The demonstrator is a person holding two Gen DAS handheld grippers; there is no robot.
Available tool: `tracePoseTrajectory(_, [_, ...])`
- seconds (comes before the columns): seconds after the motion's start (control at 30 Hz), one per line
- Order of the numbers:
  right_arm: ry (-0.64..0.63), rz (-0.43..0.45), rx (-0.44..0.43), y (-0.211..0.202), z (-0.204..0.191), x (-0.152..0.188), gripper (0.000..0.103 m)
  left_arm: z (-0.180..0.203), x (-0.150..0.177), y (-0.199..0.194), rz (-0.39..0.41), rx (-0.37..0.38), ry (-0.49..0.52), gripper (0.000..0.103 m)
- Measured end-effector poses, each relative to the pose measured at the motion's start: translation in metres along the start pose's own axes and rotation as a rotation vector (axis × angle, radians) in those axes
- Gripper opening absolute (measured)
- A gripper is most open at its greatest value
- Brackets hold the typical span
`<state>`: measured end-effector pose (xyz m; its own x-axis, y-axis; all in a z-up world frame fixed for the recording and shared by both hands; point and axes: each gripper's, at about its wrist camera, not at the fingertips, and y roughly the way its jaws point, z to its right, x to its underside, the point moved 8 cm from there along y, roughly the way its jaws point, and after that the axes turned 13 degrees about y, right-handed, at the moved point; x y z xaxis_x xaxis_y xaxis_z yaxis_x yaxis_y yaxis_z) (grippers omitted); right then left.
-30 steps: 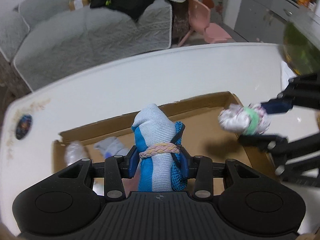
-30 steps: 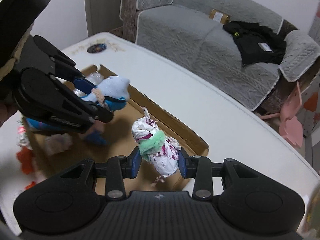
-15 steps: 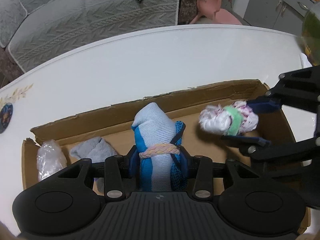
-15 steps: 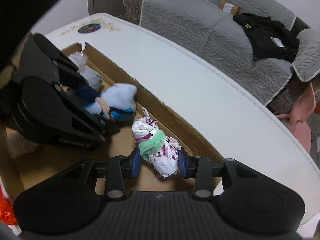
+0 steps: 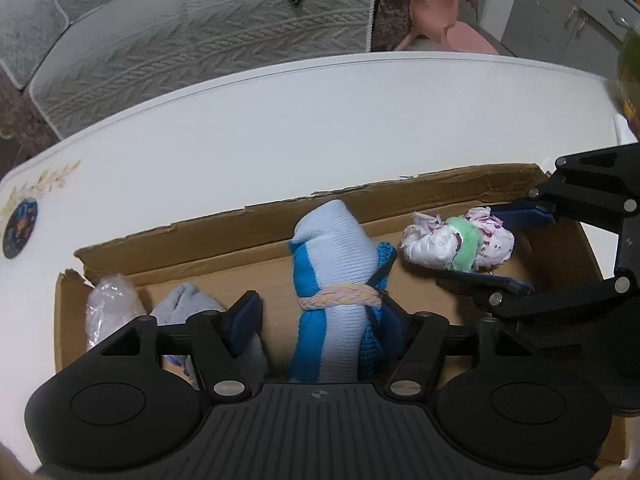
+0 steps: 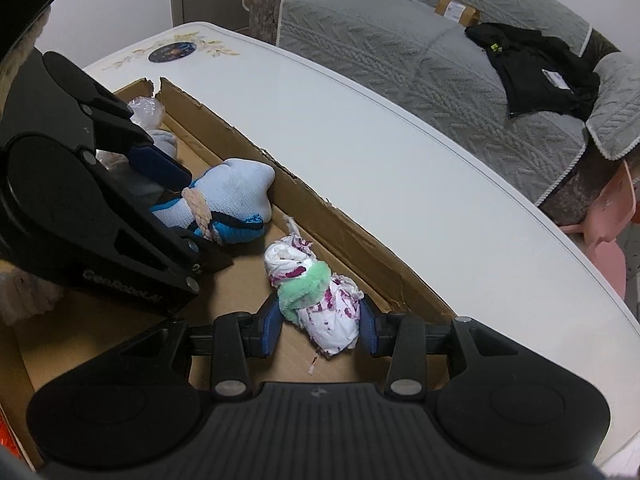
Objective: Organize objects
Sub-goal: 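Carry both bundles into the box and open both grippers, then withdraw both grippers from the box back to the pile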
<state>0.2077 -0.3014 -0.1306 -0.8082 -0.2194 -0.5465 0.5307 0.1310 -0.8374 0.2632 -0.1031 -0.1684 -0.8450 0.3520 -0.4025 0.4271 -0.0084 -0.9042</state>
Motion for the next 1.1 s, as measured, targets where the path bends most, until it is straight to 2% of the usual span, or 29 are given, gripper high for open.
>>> tracePoseTrajectory(0.13, [-0.004, -0.01, 0.014, 0.0, 0.0, -0.001, 0.043, 0.0, -0.002, -0.002, 0.003, 0.004, -0.008, 0.072])
tracePoseTrajectory(0.23, [-0.004, -0.024, 0.025, 0.001, 0.001, -0.002, 0.05, 0.0, -0.006, -0.001, 0.004, 0.016, -0.03, 0.079])
tracePoseTrajectory(0.3, [0.0, -0.031, 0.027, 0.001, 0.002, -0.002, 0.054, -0.003, -0.004, -0.003, 0.004, 0.031, -0.053, 0.086])
tracePoseTrajectory(0.37, [-0.004, -0.036, 0.028, -0.001, 0.001, -0.001, 0.055, -0.003, -0.004, -0.006, 0.008, 0.051, -0.078, 0.089])
tracePoseTrajectory(0.6, [-0.006, -0.043, 0.041, -0.01, 0.001, -0.001, 0.068, 0.0, -0.005, -0.018, 0.022, 0.068, -0.094, 0.091])
tracePoseTrajectory(1.1, [0.035, -0.069, 0.041, -0.031, -0.003, -0.007, 0.072, 0.004, -0.001, -0.056, 0.025, 0.054, -0.18, 0.094])
